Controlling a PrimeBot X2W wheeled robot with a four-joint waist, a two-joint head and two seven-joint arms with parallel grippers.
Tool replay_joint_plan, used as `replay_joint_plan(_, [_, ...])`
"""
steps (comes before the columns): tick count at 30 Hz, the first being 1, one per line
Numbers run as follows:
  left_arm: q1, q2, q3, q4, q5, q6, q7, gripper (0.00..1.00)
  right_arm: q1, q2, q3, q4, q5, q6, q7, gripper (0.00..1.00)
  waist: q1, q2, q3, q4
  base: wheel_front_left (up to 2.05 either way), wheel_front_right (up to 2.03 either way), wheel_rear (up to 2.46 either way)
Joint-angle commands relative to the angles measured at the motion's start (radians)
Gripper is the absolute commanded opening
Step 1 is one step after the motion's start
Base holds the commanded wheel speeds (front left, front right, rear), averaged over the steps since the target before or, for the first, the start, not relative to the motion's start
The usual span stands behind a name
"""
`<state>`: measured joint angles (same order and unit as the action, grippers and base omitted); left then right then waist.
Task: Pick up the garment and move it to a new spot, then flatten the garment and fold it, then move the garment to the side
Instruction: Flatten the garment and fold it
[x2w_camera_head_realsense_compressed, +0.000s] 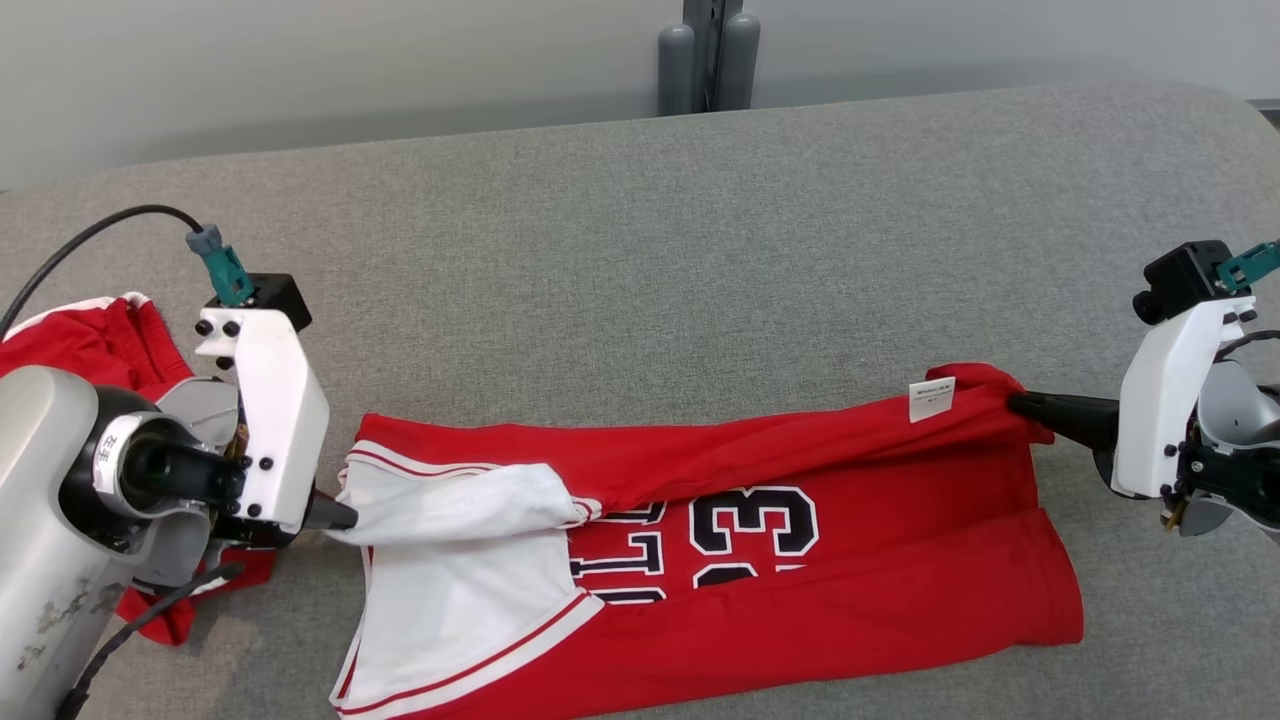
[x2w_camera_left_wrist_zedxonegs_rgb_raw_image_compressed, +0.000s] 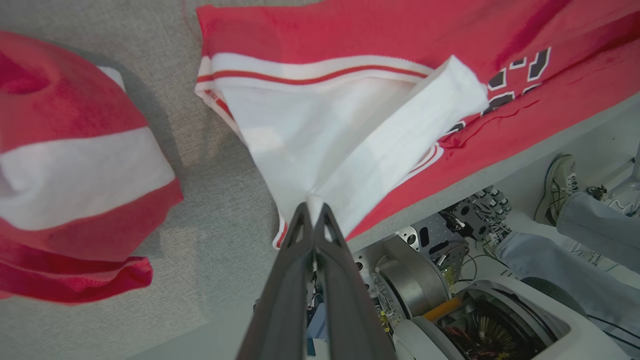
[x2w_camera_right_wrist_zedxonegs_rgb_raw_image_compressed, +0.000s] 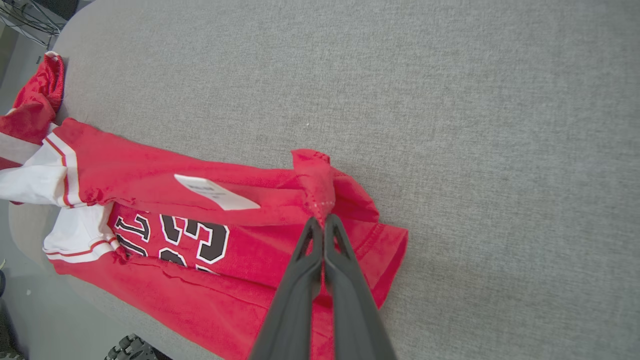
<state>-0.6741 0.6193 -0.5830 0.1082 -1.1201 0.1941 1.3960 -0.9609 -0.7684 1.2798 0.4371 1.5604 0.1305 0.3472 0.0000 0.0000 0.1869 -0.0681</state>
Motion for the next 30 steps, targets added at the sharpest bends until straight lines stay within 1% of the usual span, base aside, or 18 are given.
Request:
replay_joint_plan(1, [0.017,0.004,-0.001,-0.004,-0.005,0.006,0.004,0.0,-0.007,-0.004,0.0,-0.006,0.001,0.001,0.016,0.0,0.0,0.0,0.0,-0.001,0.0,0.0,0.0])
replay_joint_plan(8, [0.032,-0.004,-0.007,-0.018,-0.019,0.017,0.019,0.0,0.007,-0.003,0.001,-0.021,-0.029,0.001,0.058,0.0,0.0,0.0,0.01,-0.002,0.0,0.0,0.0])
replay_joint_plan(15, [0.046,-0.012,-0.011,-0.026,-0.032,0.02,0.028,0.0,0.007,-0.003,0.001,-0.014,-0.094,0.001,0.062,0.0,0.0,0.0,0.014,0.0,0.0,0.0,0.0])
replay_joint_plan(20, [0.056,-0.01,-0.018,-0.029,-0.032,0.025,0.035,0.0,0.014,0.002,0.001,-0.018,-0.097,0.001,0.08,0.0,0.0,0.0,0.014,-0.001,0.0,0.0,0.0])
replay_joint_plan(23, [0.059,-0.018,-0.014,-0.031,-0.044,0.027,0.037,0.0,0.019,0.005,0.001,-0.016,-0.103,0.001,0.09,0.0,0.0,0.0,0.013,-0.002,0.0,0.0,0.0])
replay_joint_plan(30, [0.072,-0.01,-0.021,-0.038,-0.048,0.029,0.047,0.0,0.028,0.002,0.001,-0.001,-0.11,0.001,0.106,0.0,0.0,0.0,0.009,-0.001,0.0,0.0,0.0])
